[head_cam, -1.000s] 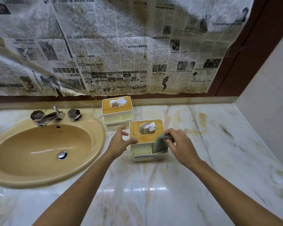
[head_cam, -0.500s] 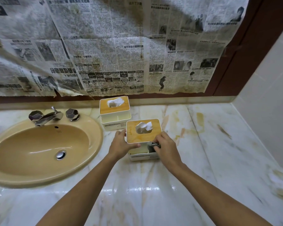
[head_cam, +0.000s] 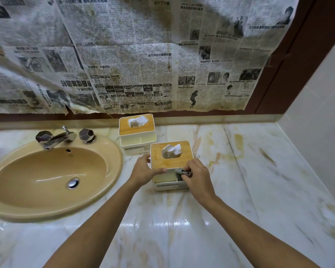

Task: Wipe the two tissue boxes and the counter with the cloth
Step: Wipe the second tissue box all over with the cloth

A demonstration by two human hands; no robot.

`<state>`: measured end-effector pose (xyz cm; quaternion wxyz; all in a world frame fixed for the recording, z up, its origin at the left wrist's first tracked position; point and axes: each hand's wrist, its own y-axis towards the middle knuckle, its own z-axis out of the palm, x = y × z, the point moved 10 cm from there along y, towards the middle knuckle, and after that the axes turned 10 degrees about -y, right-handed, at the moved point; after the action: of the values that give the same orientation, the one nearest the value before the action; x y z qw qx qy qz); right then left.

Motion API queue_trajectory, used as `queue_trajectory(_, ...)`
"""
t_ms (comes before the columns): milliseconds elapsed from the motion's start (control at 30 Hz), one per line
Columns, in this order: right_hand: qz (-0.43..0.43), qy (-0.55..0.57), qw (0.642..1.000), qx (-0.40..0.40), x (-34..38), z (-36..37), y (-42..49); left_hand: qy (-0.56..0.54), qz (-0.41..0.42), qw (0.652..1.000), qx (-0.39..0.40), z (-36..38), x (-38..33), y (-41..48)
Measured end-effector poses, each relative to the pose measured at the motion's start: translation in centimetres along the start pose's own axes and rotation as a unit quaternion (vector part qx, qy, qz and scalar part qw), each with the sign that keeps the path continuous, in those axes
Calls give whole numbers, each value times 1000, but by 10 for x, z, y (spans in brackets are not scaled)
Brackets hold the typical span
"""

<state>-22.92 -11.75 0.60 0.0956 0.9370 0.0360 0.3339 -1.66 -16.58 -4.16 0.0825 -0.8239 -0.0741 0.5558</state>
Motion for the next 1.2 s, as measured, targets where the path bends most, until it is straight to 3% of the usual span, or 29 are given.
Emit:
queue_trajectory(167, -9, -92, 993, 74, -4, 22, 0, -20, -34, 999, 16, 3, 0, 2)
queue_trajectory(233, 36, -40, 996, 72, -11, 17, 5, -21, -40, 999, 19, 2, 1, 2)
queue_trajectory(333, 80, 63, 995, 14, -13, -5, 7, -25, -48, 998, 27, 3, 1, 3)
queue_trajectory(500, 23, 51, 996, -63, -6, -38, 4, -26, -55, 997, 37, 4, 1, 4)
queue_trajectory(700, -3, -90, 990, 107, -18, 16, -11, -35, -59, 997, 38, 4, 1, 2)
queue_trajectory(867, 90, -34, 992, 79, -24, 22, -9, -40, -61, 997, 36, 4, 1, 2)
queue_trajectory(1000, 172, 101, 979, 45, -33, 16, -6, -39, -70, 996, 44, 6, 3, 2)
queue_trajectory(1200, 171, 223, 958, -61, -39, -30, 1, -41, -91, 993, 63, 5, 3, 5)
